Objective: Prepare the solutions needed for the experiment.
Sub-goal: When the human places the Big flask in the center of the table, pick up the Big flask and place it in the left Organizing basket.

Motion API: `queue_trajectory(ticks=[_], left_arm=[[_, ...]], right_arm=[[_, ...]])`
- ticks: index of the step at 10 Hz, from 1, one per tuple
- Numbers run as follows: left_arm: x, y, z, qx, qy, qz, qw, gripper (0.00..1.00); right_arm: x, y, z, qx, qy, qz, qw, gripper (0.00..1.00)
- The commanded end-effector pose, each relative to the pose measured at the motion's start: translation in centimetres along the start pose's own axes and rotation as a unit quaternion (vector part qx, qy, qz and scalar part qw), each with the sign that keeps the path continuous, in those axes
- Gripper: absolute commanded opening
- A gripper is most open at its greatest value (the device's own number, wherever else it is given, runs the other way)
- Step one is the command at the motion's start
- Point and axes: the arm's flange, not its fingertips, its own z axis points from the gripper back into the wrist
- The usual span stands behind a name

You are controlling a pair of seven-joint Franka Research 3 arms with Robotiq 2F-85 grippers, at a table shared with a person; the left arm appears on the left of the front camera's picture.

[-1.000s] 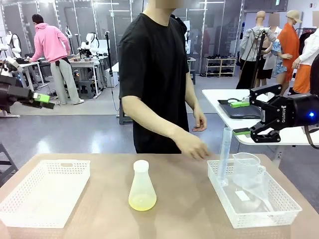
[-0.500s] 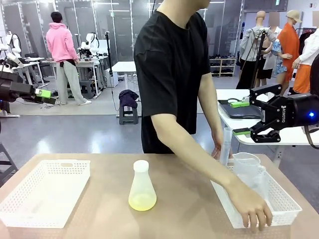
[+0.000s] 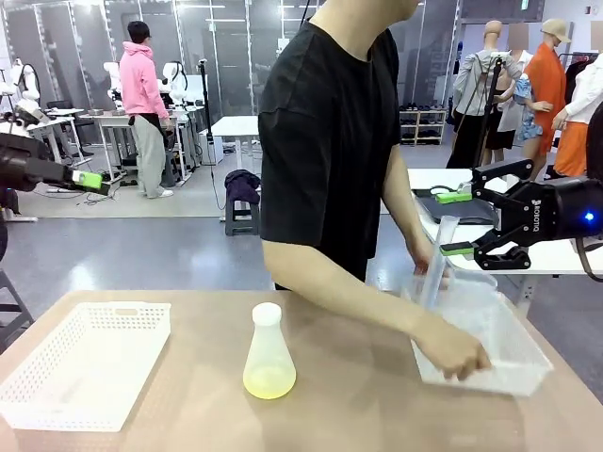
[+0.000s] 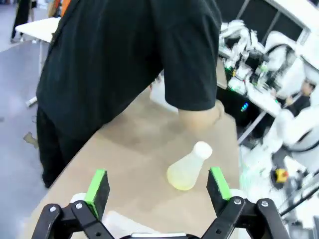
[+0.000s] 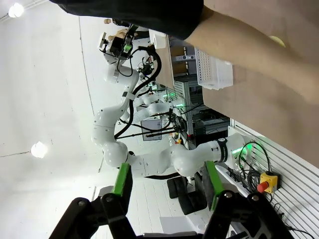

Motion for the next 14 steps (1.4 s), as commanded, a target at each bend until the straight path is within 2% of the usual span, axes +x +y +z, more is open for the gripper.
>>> queue_trajectory(ticks=[1,2,3,5,6,7,10,11,12,14], left_arm=[[1.0,3.5,-2.5,-0.029,0.044,-0.162,0.985,1.0],[1.0,4.3,-4.1,-0.092,0.04,-0.247,0.964,1.0],[1.0,4.3,-5.9,-0.159,0.023,-0.28,0.946,1.0],[1.0,4.1,-8.6,-0.241,0.012,-0.282,0.929,1.0],[1.1,3.6,-8.9,-0.231,0.073,-0.28,0.929,1.0],[0.5,3.4,-9.3,-0.186,0.023,-0.29,0.939,1.0],[0.5,3.4,-9.3,-0.186,0.023,-0.29,0.939,1.0],[0.3,3.6,-9.3,-0.205,0.031,-0.29,0.934,1.0],[0.3,4.4,-12.7,-0.245,-0.007,-0.303,0.921,1.0],[-0.1,5.1,-16.9,-0.274,-0.008,-0.329,0.904,1.0]], right_arm=[[-0.1,0.1,0.0,0.003,0.0,0.003,1.0,0.72],[-0.1,0.1,0.0,0.003,0.0,0.003,1.0,0.72],[-0.1,0.1,0.0,0.003,0.0,0.003,1.0,0.72],[-0.1,0.1,0.0,0.003,0.0,0.003,1.0,0.72],[-0.1,0.1,0.0,0.003,0.0,0.003,1.0,0.72],[-0.1,0.1,0.0,0.003,0.0,0.003,1.0,0.72],[-0.1,0.1,0.0,0.003,0.0,0.003,1.0,0.72],[-0.1,0.1,0.0,0.003,0.0,0.003,1.0,0.72],[-0.1,0.1,0.0,0.003,0.0,0.003,1.0,0.72],[-0.1,0.1,0.0,0.003,0.0,0.003,1.0,0.72]])
